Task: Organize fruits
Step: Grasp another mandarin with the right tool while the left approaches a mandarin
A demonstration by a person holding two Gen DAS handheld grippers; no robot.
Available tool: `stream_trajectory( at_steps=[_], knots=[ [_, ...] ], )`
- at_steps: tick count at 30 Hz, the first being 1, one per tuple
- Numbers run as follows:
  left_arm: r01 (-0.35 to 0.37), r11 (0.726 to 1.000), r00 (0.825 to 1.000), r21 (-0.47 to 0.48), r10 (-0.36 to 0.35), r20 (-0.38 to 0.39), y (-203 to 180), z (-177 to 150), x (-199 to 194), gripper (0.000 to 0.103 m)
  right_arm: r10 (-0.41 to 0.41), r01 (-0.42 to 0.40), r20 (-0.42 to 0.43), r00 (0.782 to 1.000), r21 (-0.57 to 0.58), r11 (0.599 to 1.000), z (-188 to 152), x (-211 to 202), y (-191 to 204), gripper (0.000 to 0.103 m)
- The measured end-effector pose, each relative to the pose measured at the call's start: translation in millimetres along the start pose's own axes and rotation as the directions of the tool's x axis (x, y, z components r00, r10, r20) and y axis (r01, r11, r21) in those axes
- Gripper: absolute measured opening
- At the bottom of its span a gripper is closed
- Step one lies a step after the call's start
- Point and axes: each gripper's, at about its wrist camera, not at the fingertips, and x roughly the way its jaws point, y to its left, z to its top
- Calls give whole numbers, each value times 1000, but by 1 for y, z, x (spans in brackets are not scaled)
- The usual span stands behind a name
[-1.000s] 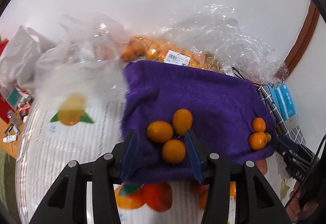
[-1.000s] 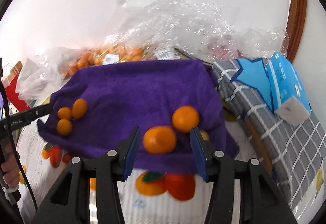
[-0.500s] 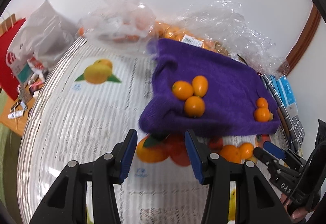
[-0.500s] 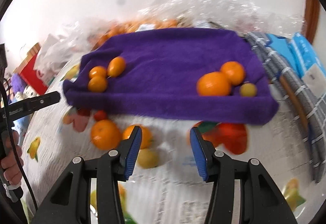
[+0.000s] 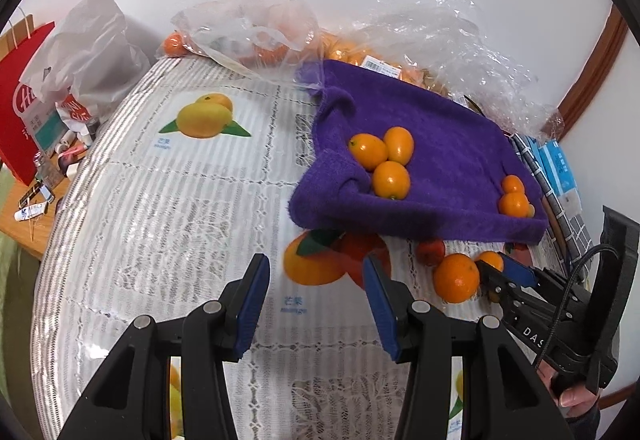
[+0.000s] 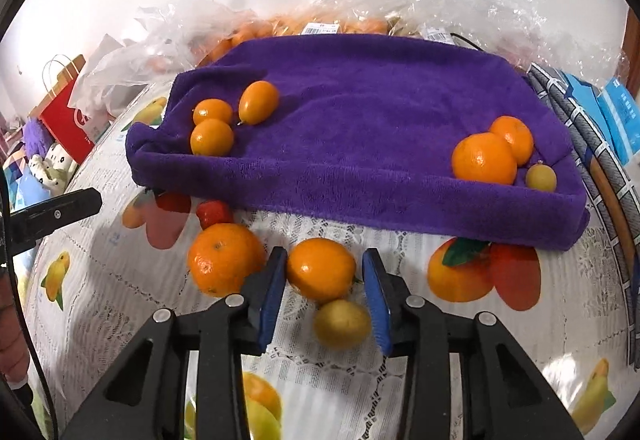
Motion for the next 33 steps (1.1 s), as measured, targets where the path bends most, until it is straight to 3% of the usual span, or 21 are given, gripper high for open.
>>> stream_trajectory(
  at_steps=[4, 9, 15, 21, 22, 33],
  knots=[
    [23, 999, 1000, 26, -22, -10, -16, -1, 5, 46, 18, -19, 30, 999, 14, 1000, 3, -15, -7, 38],
    [89, 994, 995, 69, -86, -45, -52, -4, 17, 46, -15, 12, 90, 996, 33, 999, 4, -44, -25, 38],
    [139, 982, 988, 125, -129, -82, -95, -11, 31, 46, -56, 50, 88, 995, 70, 996, -10, -62, -57, 38],
    [95, 986, 990, 140, -79, -113, -115, -18, 47, 46, -81, 74, 59, 995, 105, 992, -31, -68, -84, 38],
    [89, 986, 991, 139, -73, -111, -116, -19, 48, 42, -81, 74, 55, 995, 118, 990, -35, -68, -88, 38],
    [102, 989, 990, 103, -91, -108, -111, -19, 32, 40, -73, 65, 53, 996, 140, 988, -44, -73, -90, 38]
  ],
)
